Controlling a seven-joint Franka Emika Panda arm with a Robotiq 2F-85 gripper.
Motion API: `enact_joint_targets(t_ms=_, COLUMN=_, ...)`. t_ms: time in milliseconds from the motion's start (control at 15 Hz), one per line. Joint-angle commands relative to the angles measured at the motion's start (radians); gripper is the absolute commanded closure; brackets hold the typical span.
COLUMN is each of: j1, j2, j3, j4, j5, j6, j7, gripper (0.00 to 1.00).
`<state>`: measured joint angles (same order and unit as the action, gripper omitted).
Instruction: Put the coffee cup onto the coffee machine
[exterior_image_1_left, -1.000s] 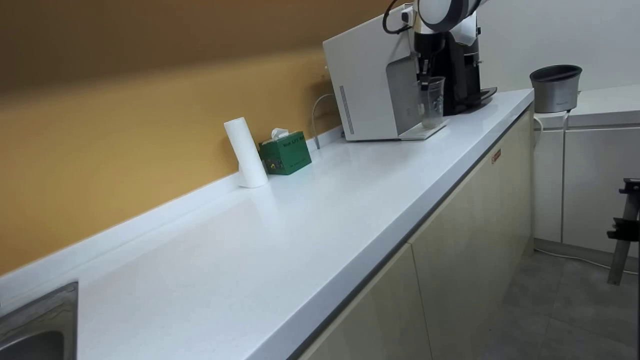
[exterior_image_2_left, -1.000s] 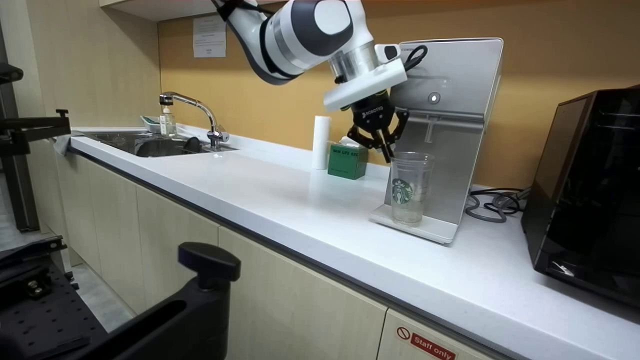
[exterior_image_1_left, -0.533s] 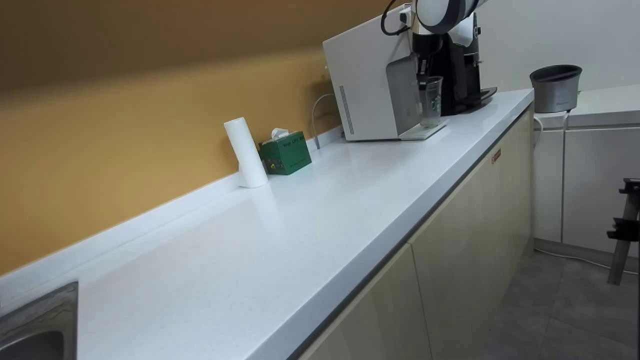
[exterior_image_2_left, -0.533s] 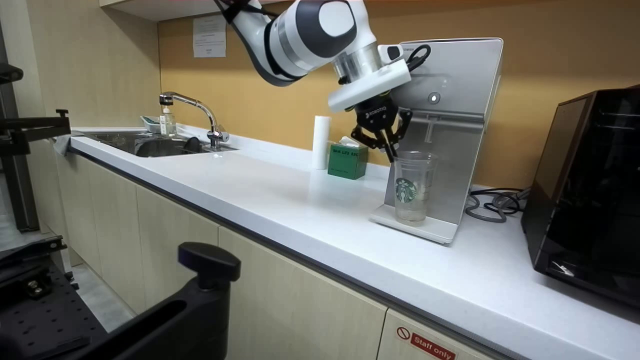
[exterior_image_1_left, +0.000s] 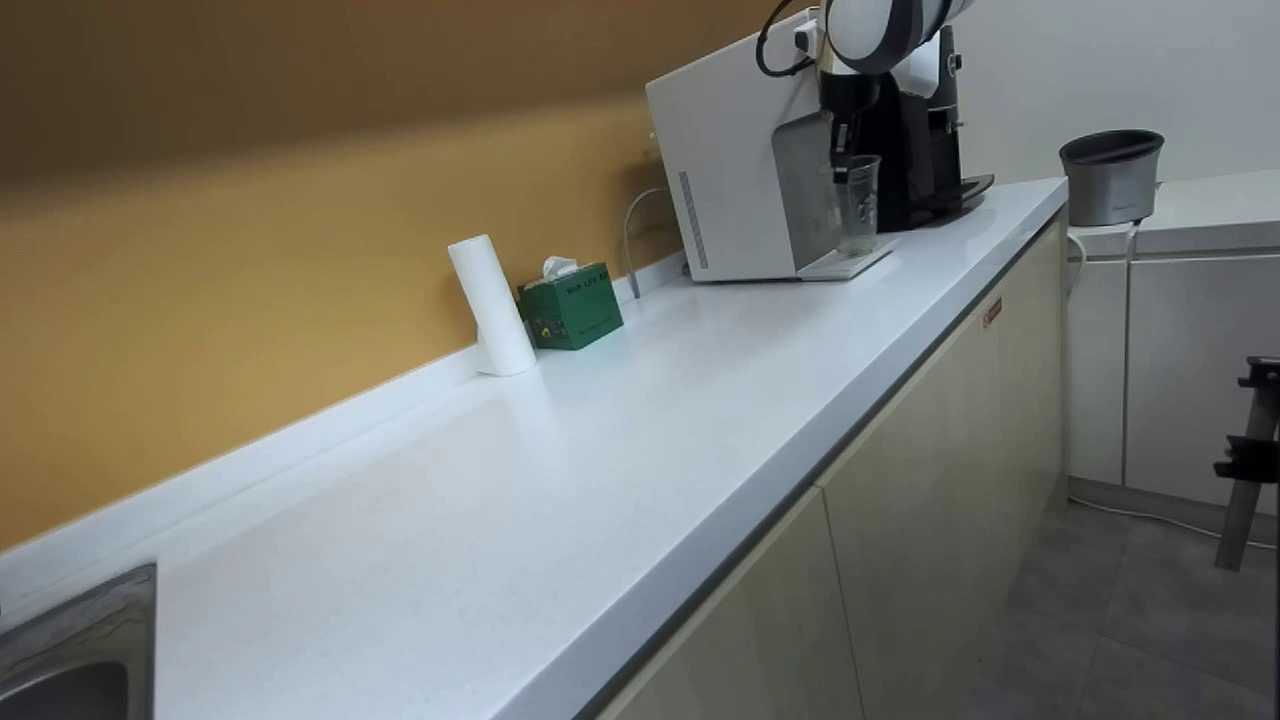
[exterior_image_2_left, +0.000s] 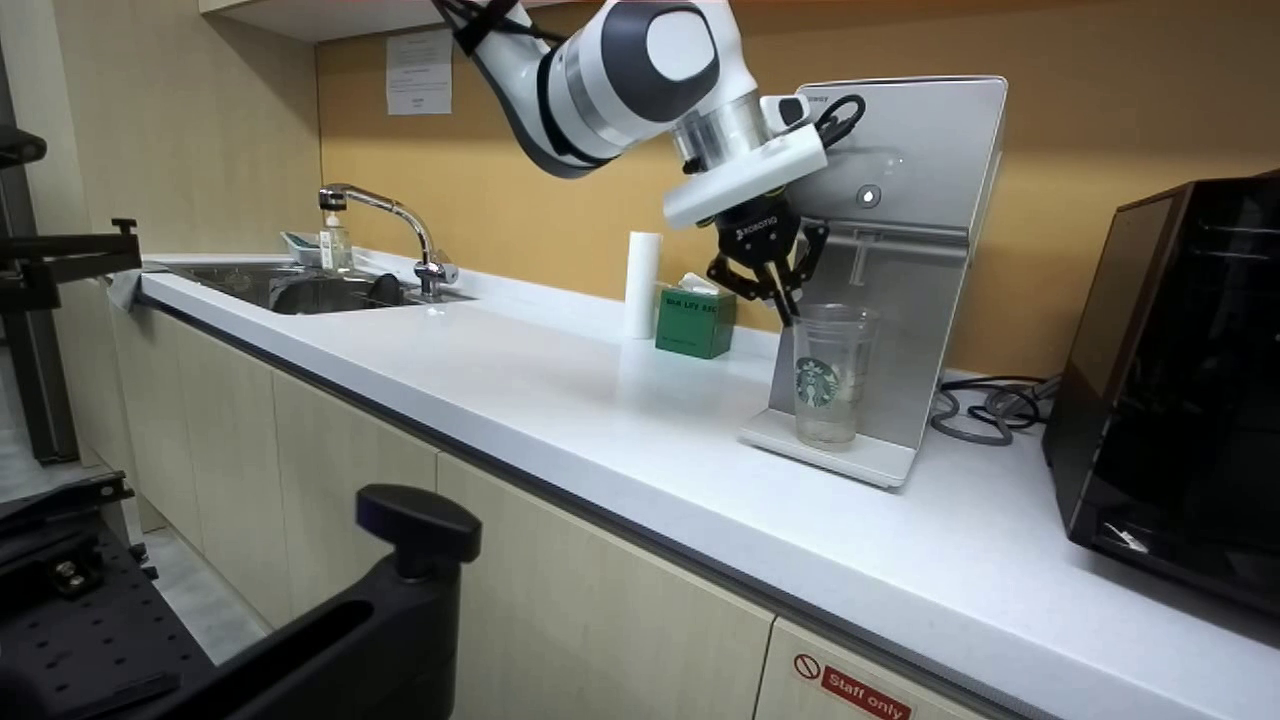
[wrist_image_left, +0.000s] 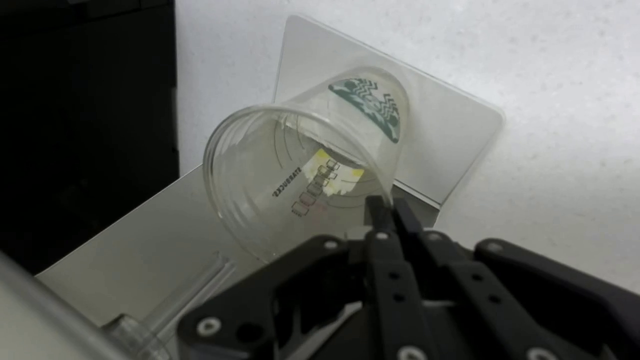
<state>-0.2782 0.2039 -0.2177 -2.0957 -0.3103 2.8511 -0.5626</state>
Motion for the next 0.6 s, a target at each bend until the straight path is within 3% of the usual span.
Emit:
enact_joint_targets(t_ms=0, j1=-0.008, j2=0.035, j3=0.019, j4=0.056, j5=0.015, j6=-0.019, j7=-0.022, gripper=0.63)
enact_joint_targets(t_ms=533, j1=-0.006, j2=0.006, j3=0.021, j4=0.033, j5=0.014, j6=-0.009, j7=-0.024, gripper=0.09)
